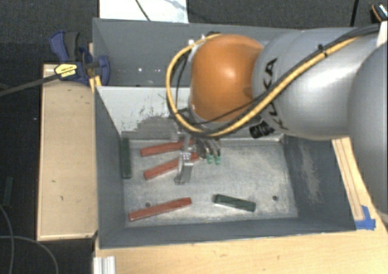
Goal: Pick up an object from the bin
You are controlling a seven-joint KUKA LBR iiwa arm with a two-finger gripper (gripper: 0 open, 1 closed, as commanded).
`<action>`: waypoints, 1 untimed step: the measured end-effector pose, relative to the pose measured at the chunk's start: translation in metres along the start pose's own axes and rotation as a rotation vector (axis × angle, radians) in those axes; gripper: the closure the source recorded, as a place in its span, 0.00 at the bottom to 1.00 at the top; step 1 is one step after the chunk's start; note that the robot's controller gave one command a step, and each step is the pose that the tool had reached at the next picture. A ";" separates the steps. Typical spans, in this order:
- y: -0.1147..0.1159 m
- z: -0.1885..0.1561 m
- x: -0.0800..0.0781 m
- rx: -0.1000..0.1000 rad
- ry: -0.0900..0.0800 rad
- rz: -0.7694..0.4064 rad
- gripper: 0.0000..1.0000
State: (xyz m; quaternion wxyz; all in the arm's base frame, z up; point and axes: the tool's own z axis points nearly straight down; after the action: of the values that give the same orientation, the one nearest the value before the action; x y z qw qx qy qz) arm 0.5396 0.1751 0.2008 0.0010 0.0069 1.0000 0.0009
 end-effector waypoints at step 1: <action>-0.024 0.132 -0.036 0.001 0.005 -0.586 0.00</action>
Offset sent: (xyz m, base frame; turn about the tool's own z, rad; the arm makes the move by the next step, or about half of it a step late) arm 0.0359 -0.0235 -0.1308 -0.5882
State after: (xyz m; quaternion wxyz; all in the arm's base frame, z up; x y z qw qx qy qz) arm 0.5751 0.1509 0.0686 -0.0014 -0.2825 0.9593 0.0001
